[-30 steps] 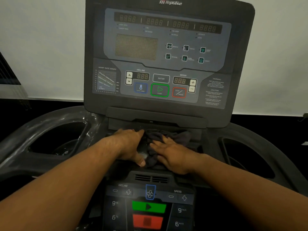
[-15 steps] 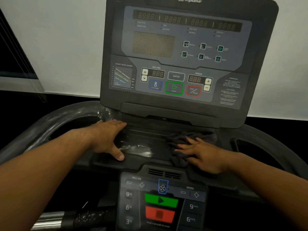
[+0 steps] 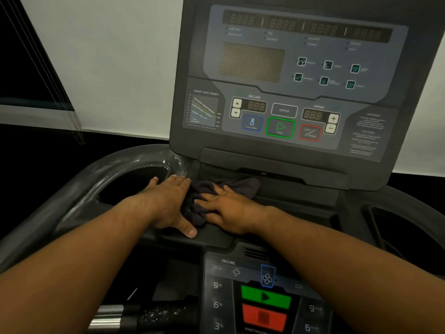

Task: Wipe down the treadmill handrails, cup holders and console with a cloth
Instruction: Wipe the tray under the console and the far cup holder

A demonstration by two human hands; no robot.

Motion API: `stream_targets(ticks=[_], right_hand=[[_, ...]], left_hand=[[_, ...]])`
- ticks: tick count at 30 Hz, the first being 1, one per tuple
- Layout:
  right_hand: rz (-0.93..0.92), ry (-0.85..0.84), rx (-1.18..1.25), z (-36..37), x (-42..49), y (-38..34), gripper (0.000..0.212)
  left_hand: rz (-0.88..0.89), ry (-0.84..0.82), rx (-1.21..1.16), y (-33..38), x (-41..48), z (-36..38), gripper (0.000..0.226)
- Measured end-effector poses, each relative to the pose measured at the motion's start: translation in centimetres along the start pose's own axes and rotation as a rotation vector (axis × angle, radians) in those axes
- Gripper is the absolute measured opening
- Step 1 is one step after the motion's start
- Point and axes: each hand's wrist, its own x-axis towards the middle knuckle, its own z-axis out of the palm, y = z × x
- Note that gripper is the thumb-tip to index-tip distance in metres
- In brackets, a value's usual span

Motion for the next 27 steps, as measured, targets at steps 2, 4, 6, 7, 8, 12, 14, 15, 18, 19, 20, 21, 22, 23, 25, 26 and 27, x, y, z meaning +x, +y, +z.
stream_targets(ticks=[2,4,6,7,8,12,14,15,18,19,20,21,22,23,25,26,27], right_hand=[[0.043,0.074,0.005,0.6,1.2,-0.5,0.049],[0.119,0.126,0.05,0.7,1.5,-1.2,0.049],[0.189,0.18,0.041,0.2,1.5,-2.0,0.046],[0.227,0.205,0.013,-0.2,1.7,-2.4,0.044],[0.266,0.218,-0.023,-0.7,1.7,-2.7,0.041],[0.196,0.098,-0.105,-1.9,0.9,-3.6,0.036],[0.124,0.03,0.037,-1.9,-0.2,-3.6,0.036],[0.106,0.002,0.14,-1.7,-0.7,-3.4,0.038],[0.109,-0.056,0.243,-1.2,-0.8,-2.6,0.043],[0.101,-0.033,0.186,-1.1,-0.5,-2.4,0.041],[0.086,0.006,0.108,-1.1,-0.1,-2.2,0.038],[0.073,0.043,0.028,-1.2,0.3,-2.1,0.035],[0.07,0.074,-0.049,-1.2,0.7,-2.0,0.033],[0.074,0.116,-0.131,-1.3,1.2,-1.9,0.032],[0.124,0.203,-0.263,-1.7,2.1,-1.7,0.032],[0.15,0.234,-0.3,-1.8,2.5,-1.7,0.032],[0.16,0.258,-0.332,-1.8,2.7,-1.7,0.033]], left_hand=[[-0.016,-0.002,-0.002,-0.1,0.0,0.1,0.139],[-0.02,-0.002,-0.004,-0.1,-0.1,0.1,0.139],[-0.026,0.003,-0.008,-0.1,-0.2,0.1,0.139],[-0.03,0.002,-0.006,-0.1,-0.3,0.1,0.139],[-0.034,0.002,-0.002,0.0,-0.4,0.1,0.139],[-0.04,0.005,-0.001,0.3,-0.8,0.0,0.137],[-0.036,0.004,0.016,0.5,-0.8,-0.2,0.137],[-0.034,0.0,0.026,0.5,-0.8,-0.2,0.137],[-0.012,-0.01,0.049,0.5,-0.5,-0.4,0.137],[-0.001,-0.01,0.052,0.5,-0.4,-0.4,0.137],[0.009,-0.009,0.055,0.4,-0.3,-0.5,0.137],[0.018,-0.008,0.06,0.4,-0.1,-0.5,0.138],[0.024,-0.008,0.064,0.3,0.0,-0.5,0.138],[0.026,-0.007,0.066,0.2,0.2,-0.4,0.139],[0.022,-0.016,0.05,0.1,0.3,-0.3,0.14],[0.019,-0.021,0.038,0.0,0.4,-0.3,0.141],[0.017,-0.022,0.03,-0.1,0.5,-0.1,0.141]])
